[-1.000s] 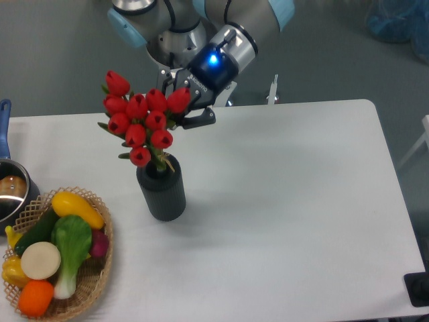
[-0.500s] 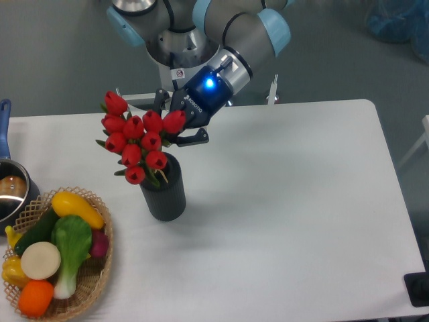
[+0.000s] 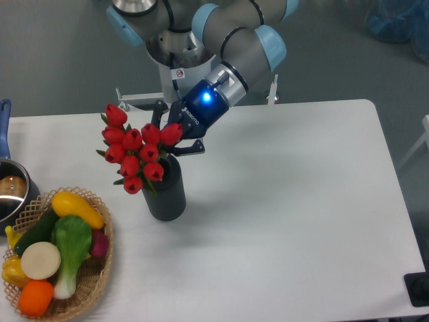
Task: Insert the flowers into the vase
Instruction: 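Lower the tulip stems down into the black vase, then open the gripper to release the tulips in the vase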
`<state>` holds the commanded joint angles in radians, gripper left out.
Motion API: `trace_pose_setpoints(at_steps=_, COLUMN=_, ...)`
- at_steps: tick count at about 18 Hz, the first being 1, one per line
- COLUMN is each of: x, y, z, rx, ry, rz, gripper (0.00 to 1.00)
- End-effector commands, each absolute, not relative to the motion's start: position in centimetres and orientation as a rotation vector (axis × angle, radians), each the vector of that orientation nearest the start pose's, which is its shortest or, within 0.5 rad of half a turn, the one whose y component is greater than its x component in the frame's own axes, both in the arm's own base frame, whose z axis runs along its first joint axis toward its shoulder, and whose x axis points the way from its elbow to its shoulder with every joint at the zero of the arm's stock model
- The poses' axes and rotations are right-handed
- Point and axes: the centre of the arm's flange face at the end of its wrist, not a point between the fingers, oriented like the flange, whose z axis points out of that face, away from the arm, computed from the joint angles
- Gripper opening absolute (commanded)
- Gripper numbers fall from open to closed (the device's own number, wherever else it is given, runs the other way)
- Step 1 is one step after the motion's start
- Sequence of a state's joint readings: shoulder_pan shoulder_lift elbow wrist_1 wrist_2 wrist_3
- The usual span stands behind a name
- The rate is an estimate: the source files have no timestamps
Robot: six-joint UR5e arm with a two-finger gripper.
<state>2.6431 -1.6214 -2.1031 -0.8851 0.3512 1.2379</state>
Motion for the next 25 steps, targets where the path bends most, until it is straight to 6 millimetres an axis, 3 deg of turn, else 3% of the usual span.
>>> trace_pose_setpoints(at_steps=1, x=-28.8, y=41.6, z=34.7, rx=-1.933, ry=0.234, rz=-0.457, gripper=0.14)
trace_pose_setpoints(at_steps=4, x=-28.8, y=41.6, z=34.5, rx=-1.935, ry=0.229, rz=-0.463, gripper=0.4)
trace_pose_setpoints(at_steps=6, x=-28.8, y=41.6, z=34.5, rx=-1.935, ry=0.228, rz=-0.464, gripper=0.53)
trace_pose_setpoints(at_steps=10, x=-28.8, y=41.6, z=34.7, rx=-1.937, ry=0.229, rz=-0.459, gripper=0.69)
trace_pose_setpoints(at_steps=11, x=-28.9, y=41.5, z=34.9, rx=-1.939, ry=0.231, rz=-0.453, gripper=0.79)
trace_pose_setpoints(at_steps=12, x=-28.8, y=41.4, z=35.1, rx=-1.946, ry=0.236, rz=-0.443, gripper=0.99)
trace_pose_setpoints(at_steps=16, x=-28.4, y=40.5, z=35.8, rx=-2.015, ry=0.248, rz=-0.382, gripper=1.0)
trace_pose_setpoints(at_steps=20, x=-27.3, y=39.0, z=37.9, rx=-2.144, ry=0.291, rz=-0.241, gripper=1.0)
trace_pose_setpoints(at_steps=25, x=-26.9, y=38.6, z=37.3, rx=-2.235, ry=0.306, rz=-0.191, gripper=1.0)
